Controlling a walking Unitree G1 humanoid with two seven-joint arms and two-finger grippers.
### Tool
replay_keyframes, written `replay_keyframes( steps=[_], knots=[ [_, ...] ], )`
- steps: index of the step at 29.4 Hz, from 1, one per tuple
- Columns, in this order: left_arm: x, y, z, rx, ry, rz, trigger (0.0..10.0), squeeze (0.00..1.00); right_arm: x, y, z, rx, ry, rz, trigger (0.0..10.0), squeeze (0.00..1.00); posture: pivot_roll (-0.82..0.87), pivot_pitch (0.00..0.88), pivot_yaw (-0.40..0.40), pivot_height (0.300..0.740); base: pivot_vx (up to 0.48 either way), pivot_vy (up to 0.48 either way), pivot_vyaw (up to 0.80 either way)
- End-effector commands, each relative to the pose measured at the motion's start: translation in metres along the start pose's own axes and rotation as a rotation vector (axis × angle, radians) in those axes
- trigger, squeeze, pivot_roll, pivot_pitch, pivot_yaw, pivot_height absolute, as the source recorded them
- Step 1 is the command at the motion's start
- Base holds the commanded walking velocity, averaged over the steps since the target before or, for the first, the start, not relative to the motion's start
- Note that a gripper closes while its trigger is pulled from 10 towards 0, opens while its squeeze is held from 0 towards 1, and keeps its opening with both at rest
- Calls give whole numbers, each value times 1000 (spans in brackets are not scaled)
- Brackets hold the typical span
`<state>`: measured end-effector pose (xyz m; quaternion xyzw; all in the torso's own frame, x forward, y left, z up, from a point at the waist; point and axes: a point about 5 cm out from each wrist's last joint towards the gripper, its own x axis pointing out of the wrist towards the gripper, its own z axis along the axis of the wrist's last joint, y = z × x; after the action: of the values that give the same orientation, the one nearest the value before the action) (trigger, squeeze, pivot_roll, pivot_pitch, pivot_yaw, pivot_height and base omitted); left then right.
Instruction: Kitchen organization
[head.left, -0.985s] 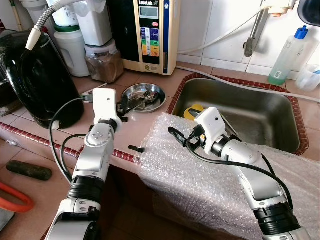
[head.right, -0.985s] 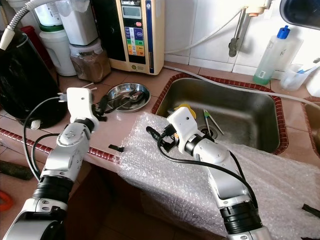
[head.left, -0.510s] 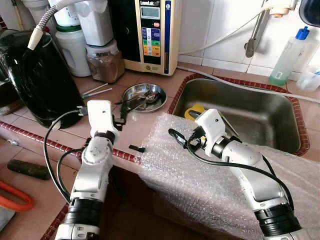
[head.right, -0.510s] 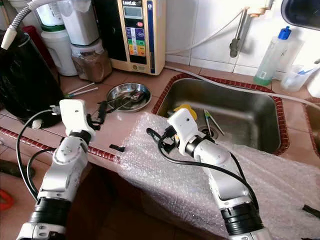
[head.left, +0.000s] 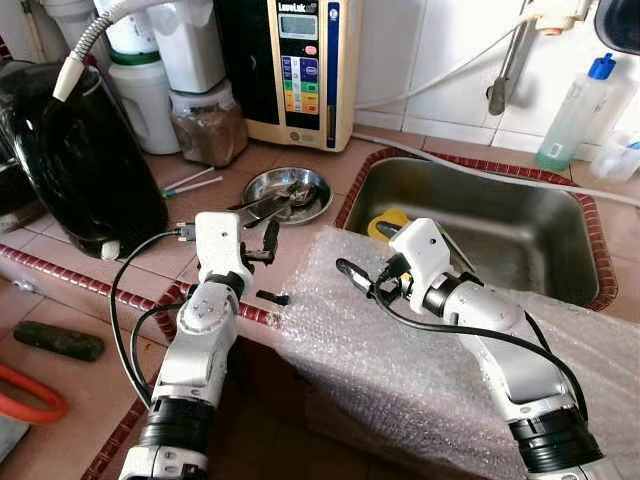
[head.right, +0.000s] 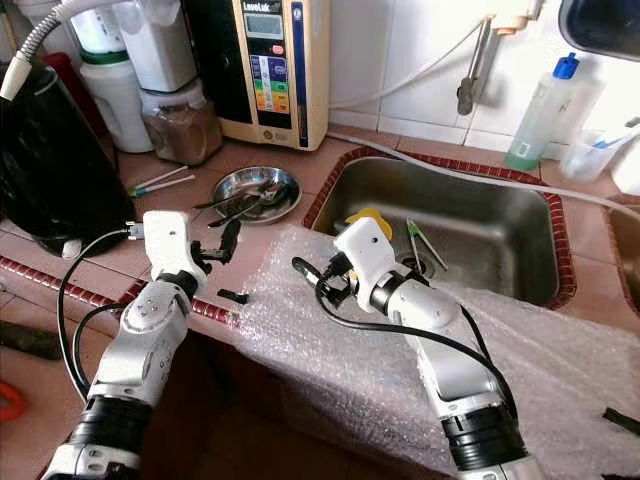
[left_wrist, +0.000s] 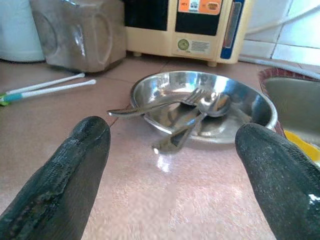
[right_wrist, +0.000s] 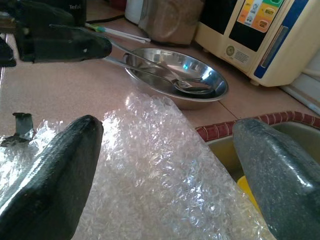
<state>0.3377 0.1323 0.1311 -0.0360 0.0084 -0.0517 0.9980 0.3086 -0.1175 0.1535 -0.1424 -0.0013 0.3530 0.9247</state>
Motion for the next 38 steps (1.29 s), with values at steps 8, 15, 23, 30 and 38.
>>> replay_keyframes(
  steps=[8, 15, 23, 30, 38],
  knots=[
    [15, -2, 2, -37, 16, -65, 10000, 0, 0, 3, 2, -14, -5, 7, 10000, 0, -51, 0, 52, 740, 0, 0, 0],
    [18, -8, -7, -62, 57, -90, 10000, 0, -3, 2, 2, -16, -2, 6, 10000, 0, -66, 0, 56, 740, 0, 0, 0],
    [25, -11, -6, -93, 51, -108, 8353, 0, -5, 6, 2, -8, 3, 29, 10000, 0, -74, 0, 58, 740, 0, 0, 0],
    [28, -11, -6, -89, 46, -101, 588, 0, -6, 8, 1, -10, 11, 49, 10000, 0, -77, 0, 57, 740, 0, 0, 0],
    [31, -8, -6, -93, 40, -90, 0, 0, -7, 8, 1, -11, 17, 45, 10000, 0, -77, 0, 57, 740, 0, 0, 0]
  ],
)
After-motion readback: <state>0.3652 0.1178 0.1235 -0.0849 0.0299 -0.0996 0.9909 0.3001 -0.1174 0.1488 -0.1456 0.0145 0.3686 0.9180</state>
